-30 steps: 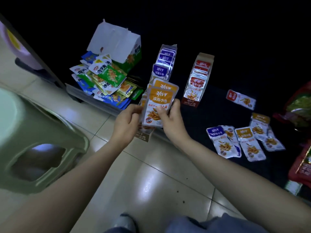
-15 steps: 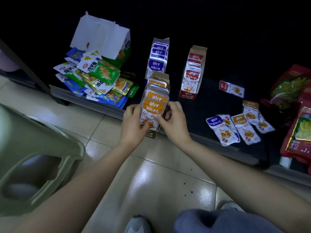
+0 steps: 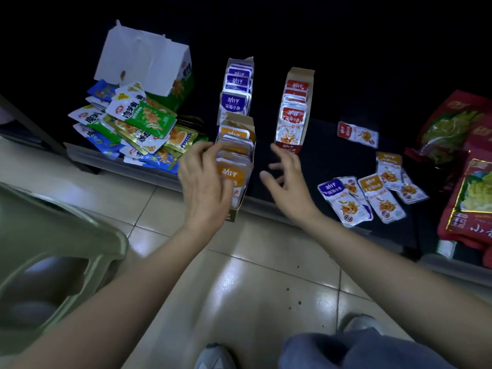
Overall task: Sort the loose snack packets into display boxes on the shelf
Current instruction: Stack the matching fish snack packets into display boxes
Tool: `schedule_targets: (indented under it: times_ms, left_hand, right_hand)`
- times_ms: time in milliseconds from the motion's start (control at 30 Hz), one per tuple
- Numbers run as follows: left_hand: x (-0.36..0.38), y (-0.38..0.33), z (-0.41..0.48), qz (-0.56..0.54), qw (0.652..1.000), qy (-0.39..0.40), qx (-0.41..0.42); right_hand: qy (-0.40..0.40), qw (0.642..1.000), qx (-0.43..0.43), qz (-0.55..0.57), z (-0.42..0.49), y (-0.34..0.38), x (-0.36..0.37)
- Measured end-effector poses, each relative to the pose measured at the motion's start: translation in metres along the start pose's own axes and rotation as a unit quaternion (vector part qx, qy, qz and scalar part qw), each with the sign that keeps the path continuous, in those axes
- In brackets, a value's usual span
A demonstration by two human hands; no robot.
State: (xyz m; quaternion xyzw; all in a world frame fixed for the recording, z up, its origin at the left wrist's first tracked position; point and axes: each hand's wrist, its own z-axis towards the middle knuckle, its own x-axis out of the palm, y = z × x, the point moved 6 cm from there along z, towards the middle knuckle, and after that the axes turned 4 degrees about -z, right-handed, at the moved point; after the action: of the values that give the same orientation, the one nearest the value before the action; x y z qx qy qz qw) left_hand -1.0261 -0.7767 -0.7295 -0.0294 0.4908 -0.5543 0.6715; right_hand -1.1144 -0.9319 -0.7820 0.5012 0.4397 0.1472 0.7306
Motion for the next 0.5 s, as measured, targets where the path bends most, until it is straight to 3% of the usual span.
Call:
schedule_targets:
  times_ms: [100,200,300,400,433,500]
  left_hand:
    - [0.02,-0.055,0.02,-0.018,0.985,0.043,0.163]
    - [0.075,-0.1,0.033,-0.034,0.944,0.184,0.273]
    - [0.152,-0.122,0.029,-0.009,0.89,0.369,0.267]
    - [0.224,-0.123,0.004,0.138,0.787,0.556,0.231]
    - [0.24,-0.125,-0.004,0.163,0.753,0.596,0.226]
    - [0.265,-0.13,-0.017,0.171,0.719,0.641,0.207]
  right_hand:
    - [-0.049,0.998,0.028,-0.027,0.011,-0.032,-0.05]
    - [-0.073,0.992,0.071,-0.072,0.01,-0.079,-0.108]
    - [-0.071,0.98,0.126,-0.138,-0.006,-0.13,-0.16]
    - [-0.031,0.965,0.179,-0.188,-0.024,-0.173,-0.196]
    - [-0.024,0.961,0.187,-0.205,-0.027,-0.184,-0.206]
    - [-0.005,0.95,0.199,-0.24,-0.031,-0.201,-0.217]
